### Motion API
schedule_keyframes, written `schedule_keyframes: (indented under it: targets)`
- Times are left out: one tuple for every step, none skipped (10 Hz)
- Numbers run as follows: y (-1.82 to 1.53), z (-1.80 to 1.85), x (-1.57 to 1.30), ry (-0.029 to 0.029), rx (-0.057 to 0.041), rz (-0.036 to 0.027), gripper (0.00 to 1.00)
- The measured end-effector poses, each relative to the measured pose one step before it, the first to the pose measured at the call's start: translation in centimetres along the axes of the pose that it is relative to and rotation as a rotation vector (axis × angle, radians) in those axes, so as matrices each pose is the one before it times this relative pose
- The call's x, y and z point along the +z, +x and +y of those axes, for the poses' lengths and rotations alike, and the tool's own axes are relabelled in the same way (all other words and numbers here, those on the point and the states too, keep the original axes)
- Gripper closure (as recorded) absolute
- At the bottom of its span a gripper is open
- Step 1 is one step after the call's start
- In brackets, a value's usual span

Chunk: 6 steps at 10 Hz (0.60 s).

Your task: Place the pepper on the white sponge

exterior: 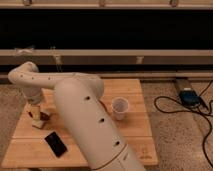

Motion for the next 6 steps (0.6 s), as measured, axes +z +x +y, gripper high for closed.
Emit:
schedule_keyframes:
  targets:
    - [-0.717,0.700,-0.948,-0.01001,0.02539,0.03880,0.23]
    - [-0.384,0.417,-0.562,-0.00220,0.01423,0.02851,0.23]
    - [-0.555,0.538,-0.563,-0.00200,0.01287,0.02936,0.23]
    - [-0.107,0.067,-0.102,-0.00001,0.00001,0.00349,0.23]
    - [0.244,-0.170,0.042,0.00158,-0.00434,0.00112,0.23]
    - [0.180,-0.087,0.008,0.00065,-0.00237,0.00372,0.23]
